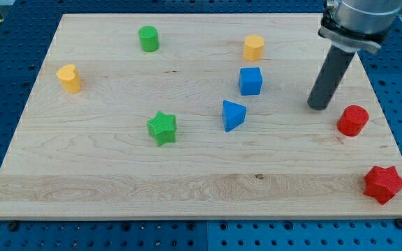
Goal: Move the red circle top diagonally to the red star
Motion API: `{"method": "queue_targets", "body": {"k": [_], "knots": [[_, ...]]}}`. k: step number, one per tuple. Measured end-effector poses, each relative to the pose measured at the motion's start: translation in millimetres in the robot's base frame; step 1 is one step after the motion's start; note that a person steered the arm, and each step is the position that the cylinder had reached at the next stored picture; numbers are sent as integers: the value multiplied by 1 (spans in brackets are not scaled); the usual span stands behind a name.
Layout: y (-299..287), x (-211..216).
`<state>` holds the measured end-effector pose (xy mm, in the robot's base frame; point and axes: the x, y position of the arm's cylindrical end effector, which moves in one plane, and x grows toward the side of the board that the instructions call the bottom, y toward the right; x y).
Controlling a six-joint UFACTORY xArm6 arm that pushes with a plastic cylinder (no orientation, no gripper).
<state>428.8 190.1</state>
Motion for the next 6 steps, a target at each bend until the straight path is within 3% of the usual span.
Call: {"method": "queue_targets", "body": {"k": [1,2,3,6], "knots": [[56,-11],[80,5],[77,25],[45,31]]}}
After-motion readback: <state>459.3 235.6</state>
